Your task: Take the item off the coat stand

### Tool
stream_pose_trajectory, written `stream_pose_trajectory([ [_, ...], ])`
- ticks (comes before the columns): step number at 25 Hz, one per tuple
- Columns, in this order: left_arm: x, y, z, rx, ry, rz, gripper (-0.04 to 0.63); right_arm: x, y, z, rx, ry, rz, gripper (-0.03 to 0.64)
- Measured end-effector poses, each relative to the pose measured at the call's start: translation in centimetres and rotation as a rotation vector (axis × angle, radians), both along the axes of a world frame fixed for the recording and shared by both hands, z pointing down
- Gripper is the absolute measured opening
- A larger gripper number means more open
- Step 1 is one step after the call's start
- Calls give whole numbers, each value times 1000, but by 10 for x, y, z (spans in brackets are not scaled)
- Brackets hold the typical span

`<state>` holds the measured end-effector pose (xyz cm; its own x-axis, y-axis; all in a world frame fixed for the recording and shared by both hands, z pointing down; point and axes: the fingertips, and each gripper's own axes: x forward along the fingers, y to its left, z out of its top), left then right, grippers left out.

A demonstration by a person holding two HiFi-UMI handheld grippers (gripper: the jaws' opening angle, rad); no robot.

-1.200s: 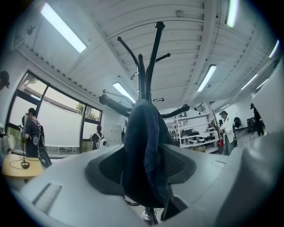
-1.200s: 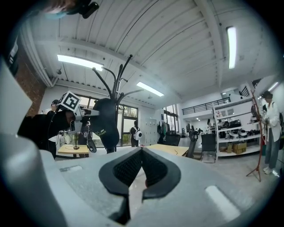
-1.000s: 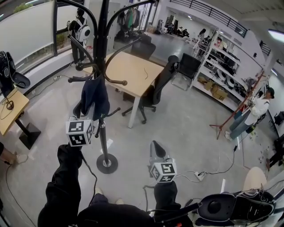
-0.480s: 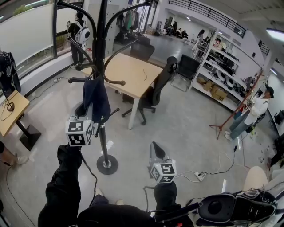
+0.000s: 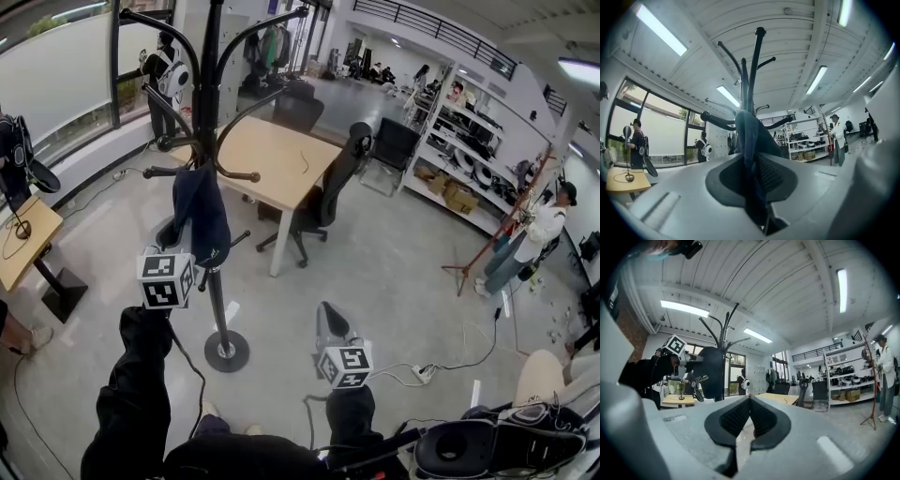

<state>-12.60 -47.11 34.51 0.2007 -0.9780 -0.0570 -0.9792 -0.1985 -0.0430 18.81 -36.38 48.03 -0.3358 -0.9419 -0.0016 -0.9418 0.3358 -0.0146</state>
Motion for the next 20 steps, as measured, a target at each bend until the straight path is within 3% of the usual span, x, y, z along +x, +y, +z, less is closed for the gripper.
stream_pose_trajectory([
  [20,-6,16,-19,-6,-5,-14,40,1,6,3,12,-13,-2,2],
])
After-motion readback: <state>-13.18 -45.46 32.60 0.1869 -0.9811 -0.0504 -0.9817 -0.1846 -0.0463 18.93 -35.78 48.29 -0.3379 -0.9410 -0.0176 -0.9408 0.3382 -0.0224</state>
